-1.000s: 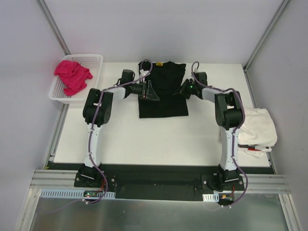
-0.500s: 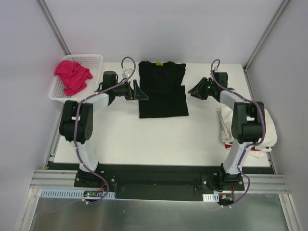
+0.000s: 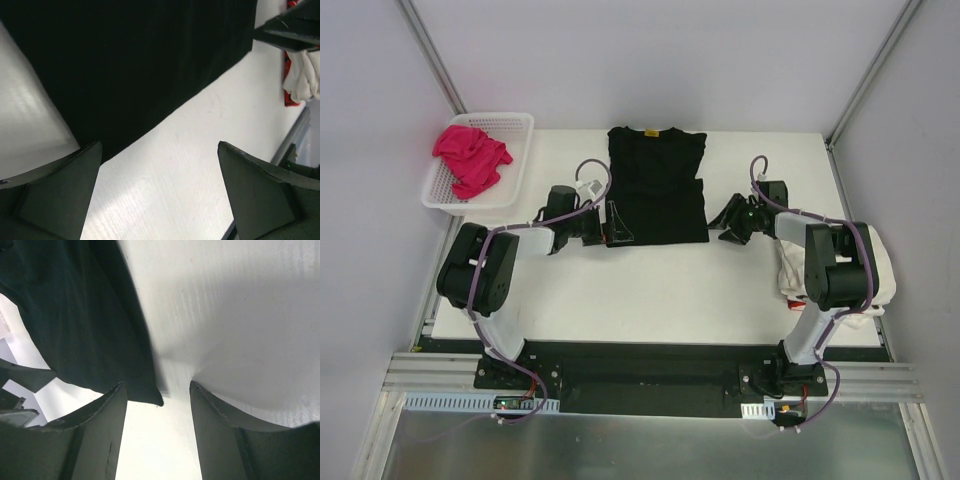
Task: Fold and stack the t-shirts
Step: Fold the folded rectangular tshirt in 1/3 of the way
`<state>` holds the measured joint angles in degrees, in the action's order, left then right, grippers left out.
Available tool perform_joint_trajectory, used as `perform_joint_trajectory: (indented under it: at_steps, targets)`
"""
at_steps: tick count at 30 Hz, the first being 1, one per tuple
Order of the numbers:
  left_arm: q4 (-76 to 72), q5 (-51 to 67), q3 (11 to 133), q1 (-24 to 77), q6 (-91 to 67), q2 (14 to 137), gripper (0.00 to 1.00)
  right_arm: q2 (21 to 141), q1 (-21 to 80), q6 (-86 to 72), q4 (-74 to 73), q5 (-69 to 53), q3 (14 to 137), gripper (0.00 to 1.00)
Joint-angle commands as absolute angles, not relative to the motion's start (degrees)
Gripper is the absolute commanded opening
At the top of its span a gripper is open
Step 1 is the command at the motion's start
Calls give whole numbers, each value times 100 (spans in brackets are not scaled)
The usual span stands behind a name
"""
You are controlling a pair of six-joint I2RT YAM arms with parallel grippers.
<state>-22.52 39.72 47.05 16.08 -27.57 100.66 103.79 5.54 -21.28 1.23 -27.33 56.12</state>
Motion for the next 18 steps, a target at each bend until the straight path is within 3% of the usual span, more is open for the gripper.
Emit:
perform_joint_trajectory:
  at_steps: [1, 9, 18]
  targets:
    - [-1533, 2621, 4746, 1564, -2576, 9510, 99, 10099, 527, -1881, 202, -2575, 5563, 55]
    - [-836, 1732, 4930, 1608, -2303, 9211, 99, 10222, 466, -1811, 132, -2593, 5643, 56]
    - [-861, 1942, 5036, 1608, -2347, 9659, 99, 10441, 448, -1854, 246, -2628, 5651, 56]
